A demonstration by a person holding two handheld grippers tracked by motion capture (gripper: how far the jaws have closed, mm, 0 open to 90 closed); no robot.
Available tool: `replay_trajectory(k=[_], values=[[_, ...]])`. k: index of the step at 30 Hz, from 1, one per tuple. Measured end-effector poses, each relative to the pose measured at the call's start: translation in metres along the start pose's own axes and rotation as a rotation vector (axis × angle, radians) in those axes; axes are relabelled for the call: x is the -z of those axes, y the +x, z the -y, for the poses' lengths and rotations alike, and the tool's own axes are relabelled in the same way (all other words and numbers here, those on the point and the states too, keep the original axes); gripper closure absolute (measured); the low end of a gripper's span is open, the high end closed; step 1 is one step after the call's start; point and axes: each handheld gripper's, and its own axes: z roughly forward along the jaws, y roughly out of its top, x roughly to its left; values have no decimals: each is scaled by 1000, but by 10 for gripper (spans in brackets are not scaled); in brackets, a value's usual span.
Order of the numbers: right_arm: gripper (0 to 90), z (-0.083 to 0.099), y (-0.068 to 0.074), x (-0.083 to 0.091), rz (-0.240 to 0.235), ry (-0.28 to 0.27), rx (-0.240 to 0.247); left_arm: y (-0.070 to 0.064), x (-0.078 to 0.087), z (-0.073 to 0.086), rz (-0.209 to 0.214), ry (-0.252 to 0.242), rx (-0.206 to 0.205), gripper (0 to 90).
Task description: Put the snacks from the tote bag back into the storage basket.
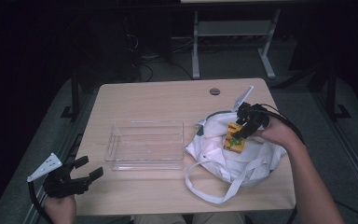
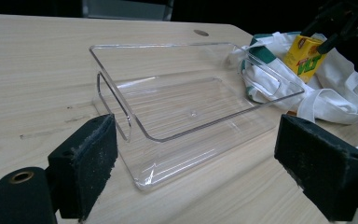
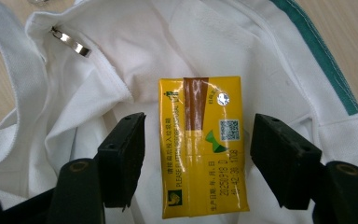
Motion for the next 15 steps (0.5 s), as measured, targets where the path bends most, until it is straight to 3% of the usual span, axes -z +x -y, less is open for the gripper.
replay_trajectory(k=[15], values=[[456, -1, 1, -8, 5, 38, 13, 0, 0, 0, 1, -4, 1, 126]])
